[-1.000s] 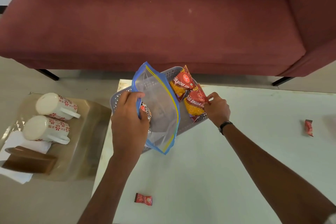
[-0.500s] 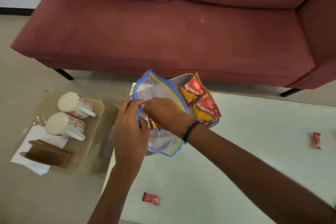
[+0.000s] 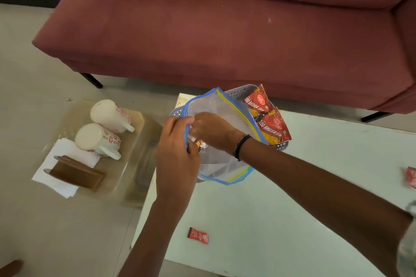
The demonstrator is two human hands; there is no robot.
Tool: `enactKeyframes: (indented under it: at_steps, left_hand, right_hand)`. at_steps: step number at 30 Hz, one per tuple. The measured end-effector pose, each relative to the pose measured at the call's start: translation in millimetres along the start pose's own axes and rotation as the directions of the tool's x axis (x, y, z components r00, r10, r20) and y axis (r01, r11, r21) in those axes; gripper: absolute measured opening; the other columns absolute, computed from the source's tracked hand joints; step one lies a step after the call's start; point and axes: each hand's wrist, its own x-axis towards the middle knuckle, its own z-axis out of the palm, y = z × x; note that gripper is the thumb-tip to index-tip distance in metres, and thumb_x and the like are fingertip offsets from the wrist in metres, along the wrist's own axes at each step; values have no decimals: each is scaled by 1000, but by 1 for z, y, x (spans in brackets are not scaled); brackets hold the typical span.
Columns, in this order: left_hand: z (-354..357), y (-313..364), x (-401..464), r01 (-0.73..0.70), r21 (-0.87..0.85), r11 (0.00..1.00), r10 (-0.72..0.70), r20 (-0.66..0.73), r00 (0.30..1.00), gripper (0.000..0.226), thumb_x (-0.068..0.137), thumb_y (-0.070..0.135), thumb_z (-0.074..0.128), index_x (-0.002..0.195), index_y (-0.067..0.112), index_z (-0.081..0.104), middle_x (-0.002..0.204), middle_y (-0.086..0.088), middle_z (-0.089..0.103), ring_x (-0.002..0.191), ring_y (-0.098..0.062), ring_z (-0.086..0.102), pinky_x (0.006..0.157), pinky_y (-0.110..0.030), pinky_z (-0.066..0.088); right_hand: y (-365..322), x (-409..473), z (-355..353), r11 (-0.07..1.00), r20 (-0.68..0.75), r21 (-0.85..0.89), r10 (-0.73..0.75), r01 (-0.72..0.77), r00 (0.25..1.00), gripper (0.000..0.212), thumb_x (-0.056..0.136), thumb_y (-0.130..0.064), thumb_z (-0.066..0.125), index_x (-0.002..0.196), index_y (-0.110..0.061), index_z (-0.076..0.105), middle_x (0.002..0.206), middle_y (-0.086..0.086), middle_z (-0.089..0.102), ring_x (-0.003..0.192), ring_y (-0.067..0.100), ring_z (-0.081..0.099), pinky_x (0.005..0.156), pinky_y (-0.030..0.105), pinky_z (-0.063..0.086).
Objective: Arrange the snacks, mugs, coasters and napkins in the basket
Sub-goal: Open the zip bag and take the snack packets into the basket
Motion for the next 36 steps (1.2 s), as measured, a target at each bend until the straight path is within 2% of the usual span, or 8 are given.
enactKeyframes:
  at_steps: [4,14,18,22,25,28,32,36]
  left_hand:
    - [0,1,9,5,-1,1000,-5,-7,1000,39,76,-12,53,111,5,61,110,-12,60,88,-13,53,71,8,32]
    - [-8,9,38,14,20,1000,-12,-63,998,40,72,-12,56,109,4,62,106,-13,59,77,-15,47,67,-12,32]
    - [-8,6,40,17,59,998,-13,-57,998,40,72,-11,56,109,4,62,106,-13,59,77,-16,47,65,-20,34]
    - [-5,-1,36,42,66,997,-40,-44,998,41,70,-12,56,108,2,62,106,-15,59,81,-23,53,66,-13,29]
    - [-3,-4,32,41,58,997,-39,-37,999,40,70,-12,56,108,2,61,106,-14,59,79,-15,46,67,-12,30]
    - [-3,-7,31,19,47,999,-18,-24,1000,40,70,-12,56,107,2,62,105,-14,59,80,-14,46,68,-12,30]
    - [-6,-11,30,7,54,999,-6,-19,1000,41,70,-11,56,107,5,63,103,-11,59,80,-14,48,68,-13,32]
    - [-9,-15,27,32,56,998,-31,-16,999,40,71,-8,59,108,7,63,103,-9,60,78,-17,50,71,-20,37]
  right_hand:
    - [8,-26,-32,943,-34,262,221,-205,975,28,92,-3,46,116,-9,59,111,13,57,95,32,61,67,35,39]
    - [45,-104,-119,676,-334,675,639,-297,693,20,85,-15,58,97,-16,73,91,12,64,86,30,62,77,40,50]
    - [68,-126,-137,492,-332,821,825,-290,458,21,85,-16,65,104,-15,72,90,-8,61,85,4,57,68,-1,37]
    - [88,-142,-136,412,-300,846,892,-338,338,22,86,-16,63,106,-13,72,96,-6,65,86,3,57,62,-7,34]
    - [98,-140,-109,385,-254,804,911,-453,325,20,86,-12,60,102,-8,72,99,8,73,80,14,64,67,15,46]
    - [98,-123,-58,349,-116,750,906,-562,407,22,87,-5,57,103,-8,72,83,12,72,59,15,57,56,11,44]
    - [89,-97,23,314,67,671,877,-672,476,19,86,-5,55,93,-3,73,89,17,72,74,30,65,79,35,57]
    - [84,-82,67,246,162,641,883,-727,441,22,85,-5,50,92,-4,70,97,17,69,81,31,61,74,33,50]
